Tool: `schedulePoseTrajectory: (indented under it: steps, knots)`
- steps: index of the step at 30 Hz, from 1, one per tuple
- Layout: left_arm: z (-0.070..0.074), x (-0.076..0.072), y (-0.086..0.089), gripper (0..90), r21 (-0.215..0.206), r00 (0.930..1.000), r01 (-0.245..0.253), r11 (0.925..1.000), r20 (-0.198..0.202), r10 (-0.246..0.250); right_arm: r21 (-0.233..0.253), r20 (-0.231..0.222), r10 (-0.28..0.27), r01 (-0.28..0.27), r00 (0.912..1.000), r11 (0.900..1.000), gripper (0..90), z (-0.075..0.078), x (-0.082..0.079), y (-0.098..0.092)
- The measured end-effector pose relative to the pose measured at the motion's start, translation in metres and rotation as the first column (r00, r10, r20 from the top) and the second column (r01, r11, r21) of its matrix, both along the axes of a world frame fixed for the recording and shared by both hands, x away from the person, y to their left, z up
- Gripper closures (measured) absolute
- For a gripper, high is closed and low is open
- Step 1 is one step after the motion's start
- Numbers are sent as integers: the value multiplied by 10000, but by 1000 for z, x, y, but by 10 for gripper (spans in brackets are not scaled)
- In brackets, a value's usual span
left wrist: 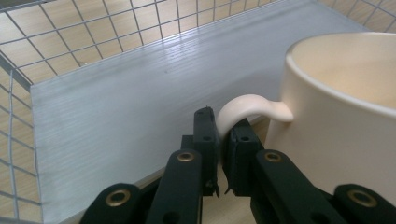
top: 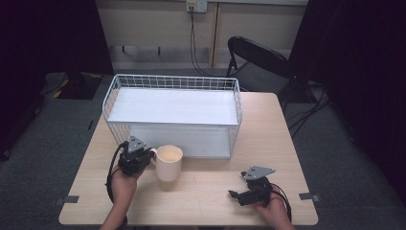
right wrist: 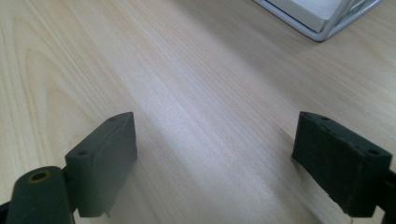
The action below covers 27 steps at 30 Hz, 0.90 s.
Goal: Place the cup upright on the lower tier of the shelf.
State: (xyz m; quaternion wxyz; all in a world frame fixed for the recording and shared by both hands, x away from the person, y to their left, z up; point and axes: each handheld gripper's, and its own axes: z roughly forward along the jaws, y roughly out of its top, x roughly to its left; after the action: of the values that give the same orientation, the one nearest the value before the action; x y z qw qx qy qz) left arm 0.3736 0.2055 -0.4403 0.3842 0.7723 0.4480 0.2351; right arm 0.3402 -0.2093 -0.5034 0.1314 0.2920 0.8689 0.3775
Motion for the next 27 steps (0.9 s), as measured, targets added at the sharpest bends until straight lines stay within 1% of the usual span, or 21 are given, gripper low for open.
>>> schedulePoseTrajectory:
  steps: [1, 2, 4, 5, 6, 7, 8, 9, 12, 14, 16, 17, 18, 20, 22, 23, 27]
  knots:
    - [0, 0, 0, 850, -30, 10000, -9, 10000, -52, 9, -1, 2, -1, 1, 10000, 10000, 130, 0, 0, 0]
    - [-1, 1, 0, 850, -140, 9998, -189, 9997, -8, 189, -1, 3, 0, 0, 10000, 10000, 130, 0, 0, 0]
    - [-2, 1, 0, 850, -53, 9997, -248, 9997, 0, 248, -2, 2, 1, -1, 10000, 10000, 130, 0, 0, 0]
    - [-2, 2, 0, 850, -168, 9995, -316, 9994, 15, 317, -1, 2, -1, 1, 10000, 10000, 130, 0, 0, 0]
    - [-2, 2, 1, 850, -112, 9995, -317, 9994, -18, 317, -1, 2, -1, 1, 10000, 10000, 129, 0, 0, 0]
    - [-2, 3, 1, 850, -149, 9993, -362, 9992, -27, 362, 0, 2, 0, 0, 10000, 10000, 129, 0, 0, 0]
    - [-2, 3, 0, 850, -282, 9990, -442, 9986, 21, 443, -1, 2, 0, 0, 10000, 10000, 129, 0, 0, 0]
    - [-1, 4, 1, 850, -137, 9992, -391, 9991, 4, 391, -1, 2, -1, 1, 10000, 10000, 129, 0, 0, 0]
    - [0, 5, -1, 850, -240, 9989, -476, 9986, 38, 477, -1, 0, -1, 1, 10000, 10000, 129, 0, 0, 0]
    - [1, 6, -1, 849, -170, 9987, -500, 9986, 70, 501, -1, 1, -1, 1, 10000, 10000, 130, 0, 0, 0]
    - [1, 7, -3, 849, -299, 9983, -577, 9979, 55, 579, -1, 3, 0, 0, 10000, 10000, 130, 0, 0, 0]
    - [2, 8, -2, 850, -186, 9985, -546, 9983, 61, 547, -1, 2, 1, -1, 10000, 10000, 130, 0, 0, 0]
    - [2, 9, -2, 850, -244, 9979, -629, 9977, 115, 632, -2, 3, 1, -1, 10000, 10000, 129, 0, 0, 0]
    - [3, 10, -3, 849, -320, 9974, -703, 9970, 99, 707, -1, 3, 1, -1, 10000, 10000, 130, 0, 0, 0]
    - [4, 12, -2, 849, -183, 9972, -731, 9972, 134, 733, -1, 3, -1, 1, 10000, 10000, 130, 0, 0, 0]
    - [4, 13, -3, 849, -256, 9966, -806, 9964, 124, 809, -1, 1, -1, 1, 10000, 10000, 130, 0, 0, 0]
    - [5, 16, -4, 849, -241, 9957, -909, 9956, 181, 914, 0, 2, -1, 1, 10000, 10000, 130, 0, 0, 0]
